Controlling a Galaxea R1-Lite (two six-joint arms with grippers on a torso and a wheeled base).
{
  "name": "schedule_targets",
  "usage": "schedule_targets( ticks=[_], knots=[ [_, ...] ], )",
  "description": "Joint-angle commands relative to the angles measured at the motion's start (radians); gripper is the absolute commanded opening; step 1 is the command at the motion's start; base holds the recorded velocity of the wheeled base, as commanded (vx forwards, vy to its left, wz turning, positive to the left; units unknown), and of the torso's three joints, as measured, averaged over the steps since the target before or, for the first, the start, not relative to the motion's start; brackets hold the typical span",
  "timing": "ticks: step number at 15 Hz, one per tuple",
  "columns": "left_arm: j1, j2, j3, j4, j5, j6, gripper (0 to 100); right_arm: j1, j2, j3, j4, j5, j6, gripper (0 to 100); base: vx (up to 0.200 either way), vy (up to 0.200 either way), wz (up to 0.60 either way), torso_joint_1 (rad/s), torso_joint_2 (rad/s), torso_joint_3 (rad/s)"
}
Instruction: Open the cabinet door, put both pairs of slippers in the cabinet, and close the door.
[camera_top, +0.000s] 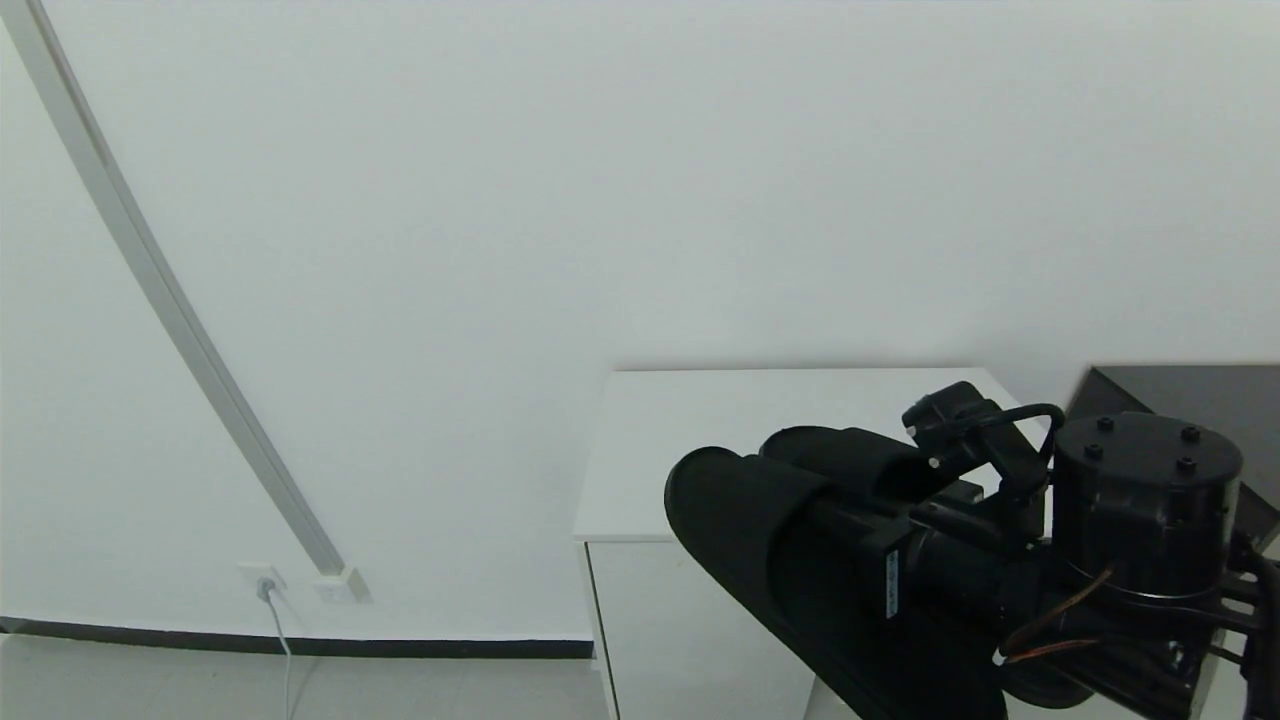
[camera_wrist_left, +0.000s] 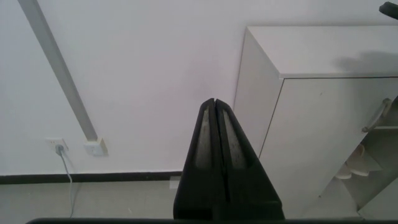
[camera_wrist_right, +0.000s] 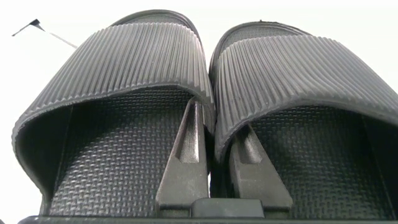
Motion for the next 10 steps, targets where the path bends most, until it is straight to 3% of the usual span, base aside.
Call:
schedule_targets(
  ticks=[1,8,10],
  knots=[
    [0.000,0.001,0.000,0.000,0.000,-0.001,0,0.007,0.005,0.001,0.001,0.000,0.000,0,-0.200,0.000,0.00,0.022,0.00,0.002],
    [0.000,0.001,0.000,0.000,0.000,-0.001,0,0.008,0.005,0.001,-0.001,0.000,0.000,0,-0.200,0.000,0.00,-0.004,0.00,0.004],
    [0.000,0.001,0.000,0.000,0.002,-0.001,0,0.008,0.006,0.001,-0.001,0.000,0.000,0,0.000,0.000,0.00,0.000,0.00,0.000]
  ],
)
